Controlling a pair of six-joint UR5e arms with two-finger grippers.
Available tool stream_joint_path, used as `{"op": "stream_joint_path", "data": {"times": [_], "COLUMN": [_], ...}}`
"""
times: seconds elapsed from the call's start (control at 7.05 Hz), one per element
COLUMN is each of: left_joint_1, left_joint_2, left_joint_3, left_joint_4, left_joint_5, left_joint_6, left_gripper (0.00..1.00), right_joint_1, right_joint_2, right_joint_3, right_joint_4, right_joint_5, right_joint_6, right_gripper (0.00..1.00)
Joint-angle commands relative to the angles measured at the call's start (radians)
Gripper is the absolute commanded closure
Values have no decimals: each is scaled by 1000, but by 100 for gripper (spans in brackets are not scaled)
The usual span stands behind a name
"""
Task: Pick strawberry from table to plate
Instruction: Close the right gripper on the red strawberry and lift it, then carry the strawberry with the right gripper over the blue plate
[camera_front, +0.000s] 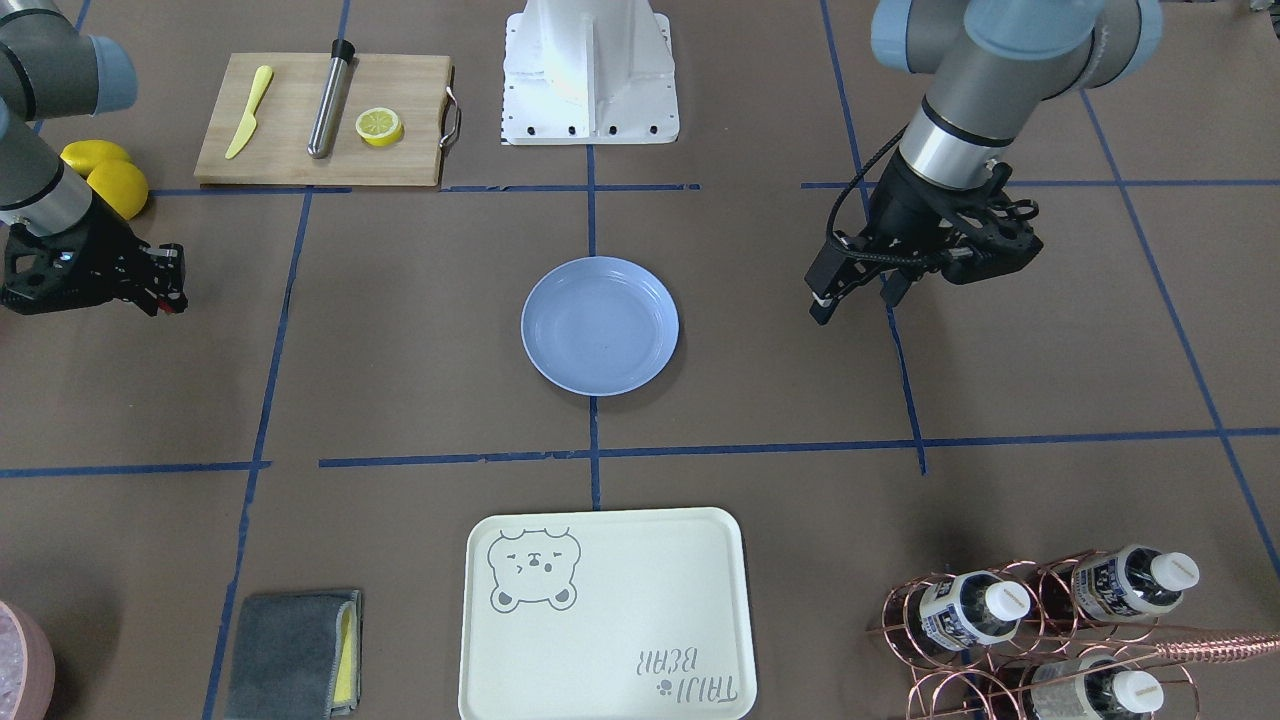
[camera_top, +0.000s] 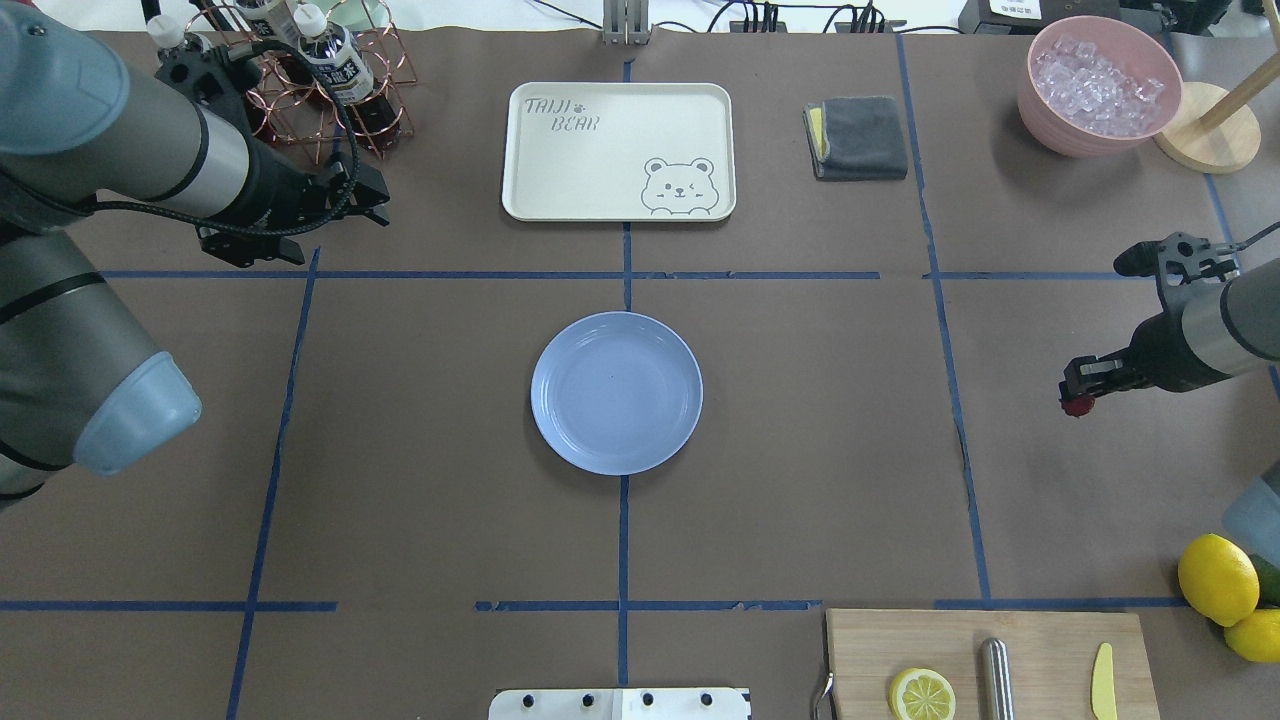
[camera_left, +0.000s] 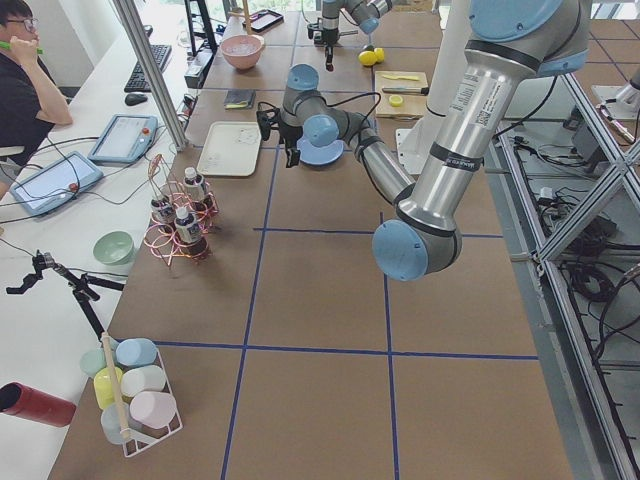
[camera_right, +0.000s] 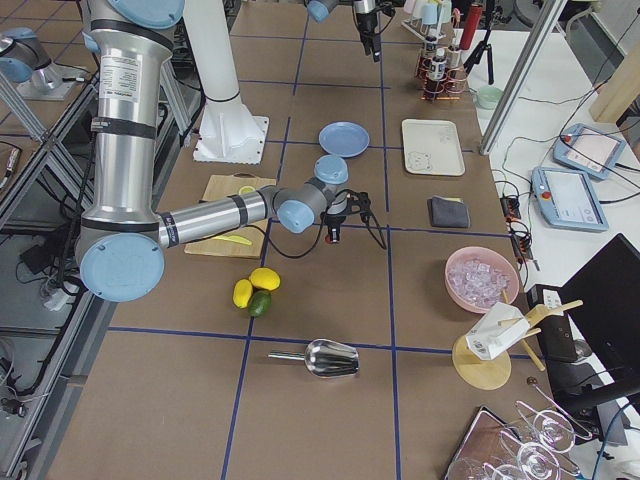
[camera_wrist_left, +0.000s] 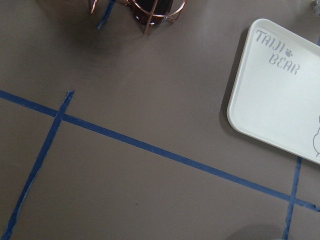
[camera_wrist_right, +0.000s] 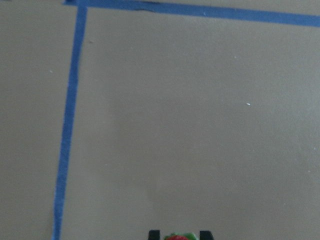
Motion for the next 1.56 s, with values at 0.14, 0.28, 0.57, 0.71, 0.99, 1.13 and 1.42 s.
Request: {"op": "stream_joint_path", "data": {"times": [0.14,0.28,0.57,0.71,0.99,1.13,1.42], "left_joint_1": [-100,-141,-233,-276,-332,-338,-338], "left_joint_2": [43,75,151,178,208,212,214], "left_joint_3": [0,2,11,18,37,41,46], "left_joint_4": [86,89,88,88,85,83,79], "left_joint_5": [-30,-31,-33,-34,-36,-36,-36], "left_joint_6": [259,380,587,697,811,824,824], "left_gripper": [0,0,0,0,0,0,0], "right_joint_1": [69,-4,-158,-250,-357,-385,-400], "right_joint_2": [324,464,607,690,869,885,945], "right_joint_3": [32,29,-8,-69,-292,-362,-472], "right_joint_4": [-337,-490,-529,-529,-521,-474,-415], "right_joint_5": [126,102,-10,-121,-229,-271,-273], "right_joint_6": [14,56,217,266,340,341,348], "right_gripper": [100,100,100,100,100,100,100]}}
